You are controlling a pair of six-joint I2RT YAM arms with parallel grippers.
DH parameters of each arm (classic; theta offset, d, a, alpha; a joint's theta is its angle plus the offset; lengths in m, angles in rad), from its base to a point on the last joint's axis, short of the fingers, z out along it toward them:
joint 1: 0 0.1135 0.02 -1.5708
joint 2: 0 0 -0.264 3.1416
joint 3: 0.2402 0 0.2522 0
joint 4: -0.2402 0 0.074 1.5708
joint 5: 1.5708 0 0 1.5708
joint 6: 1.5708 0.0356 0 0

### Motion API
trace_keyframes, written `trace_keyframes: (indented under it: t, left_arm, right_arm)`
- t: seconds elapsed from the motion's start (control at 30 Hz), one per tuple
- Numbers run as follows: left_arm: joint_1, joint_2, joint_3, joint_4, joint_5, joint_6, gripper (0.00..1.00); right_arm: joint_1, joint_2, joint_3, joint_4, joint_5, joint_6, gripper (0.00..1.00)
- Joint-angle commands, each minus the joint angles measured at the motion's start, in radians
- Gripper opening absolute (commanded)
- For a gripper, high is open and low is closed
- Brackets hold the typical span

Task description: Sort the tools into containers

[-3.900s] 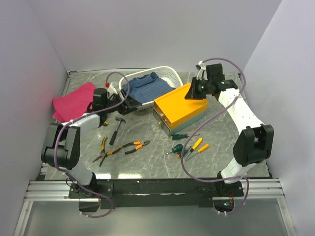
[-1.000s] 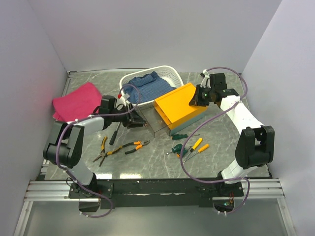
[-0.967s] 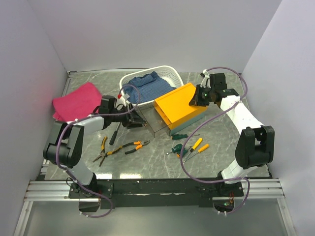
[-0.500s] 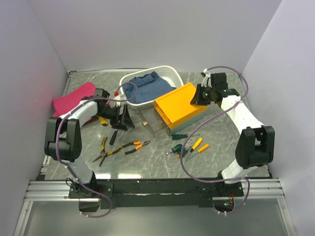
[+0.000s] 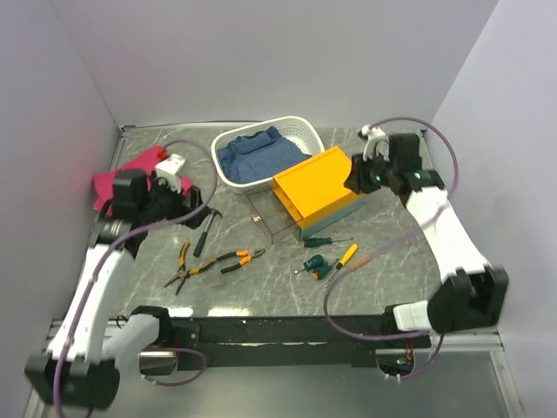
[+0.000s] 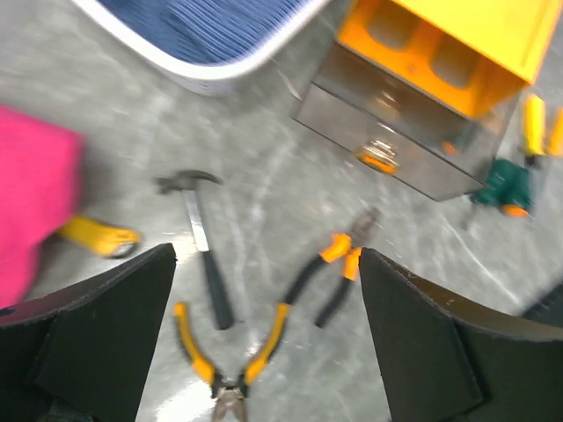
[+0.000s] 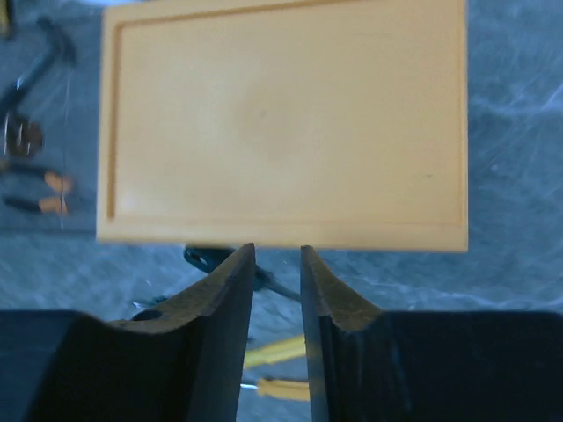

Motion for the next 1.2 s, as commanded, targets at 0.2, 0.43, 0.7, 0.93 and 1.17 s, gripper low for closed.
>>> trace_keyframes:
  t: [0.2,0.43,0.7,0.93,1.17]
  left_arm:
    - [0.043,-0.097,-0.109,0.222,-0.093,-0.186,0.92]
    - [0.137,-0.075,-0.123,0.259,-0.097,-0.201,0.91]
    - [0.241,-0.083,-0.1,0.169,-0.091,-0.187,0.9]
    - [0.324,-0.066,-0.082,0.168,-0.07,-0.187,0.88]
    - [0.35,-0.035,-0.066,0.173,-0.045,-0.166,0.86]
  right_arm:
    - [0.03,-0.228,-0.241,-0.555,-0.135,-1.131,0.69]
    - [0.03,-0.153,-0.319,-0.521,-0.019,-1.395,0.62]
    - [0.034,-0.042,-0.39,-0.461,0.089,-1.567,0.56]
    - [0.039,0.039,-0.408,-0.374,0.138,-1.598,0.54]
    - [0.09,0.061,-0.477,-0.349,0.195,-1.654,0.45]
